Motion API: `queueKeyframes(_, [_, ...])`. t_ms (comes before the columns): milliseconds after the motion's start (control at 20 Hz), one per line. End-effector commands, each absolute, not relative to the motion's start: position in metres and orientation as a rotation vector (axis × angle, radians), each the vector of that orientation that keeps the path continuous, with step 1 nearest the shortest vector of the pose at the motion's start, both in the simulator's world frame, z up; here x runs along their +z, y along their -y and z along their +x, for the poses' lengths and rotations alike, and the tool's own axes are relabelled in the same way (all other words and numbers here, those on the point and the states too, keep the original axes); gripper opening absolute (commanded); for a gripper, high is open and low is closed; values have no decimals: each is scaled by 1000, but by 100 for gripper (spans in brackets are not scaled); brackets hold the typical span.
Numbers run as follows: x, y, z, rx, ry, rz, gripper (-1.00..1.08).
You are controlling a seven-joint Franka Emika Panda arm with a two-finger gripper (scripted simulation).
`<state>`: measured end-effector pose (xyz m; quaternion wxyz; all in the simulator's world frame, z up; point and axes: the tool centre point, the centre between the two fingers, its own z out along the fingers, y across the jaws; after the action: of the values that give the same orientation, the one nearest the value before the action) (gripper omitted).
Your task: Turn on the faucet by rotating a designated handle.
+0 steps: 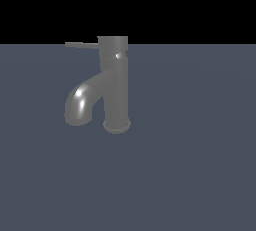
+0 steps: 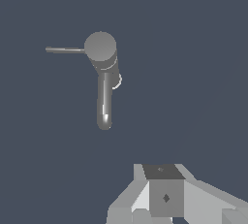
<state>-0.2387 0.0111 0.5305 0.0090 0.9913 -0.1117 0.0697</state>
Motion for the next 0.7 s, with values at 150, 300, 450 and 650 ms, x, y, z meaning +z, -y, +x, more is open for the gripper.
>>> queueKeyframes(150, [553,-29,-235,306,551,3066,-100])
queueKeyframes(300, [564,-42,-231,355,669,3041,-100])
queueKeyframes(450, [573,-56,-226,398,782,3011,-100])
queueKeyframes(650, [581,-75,-217,448,926,2967,-100])
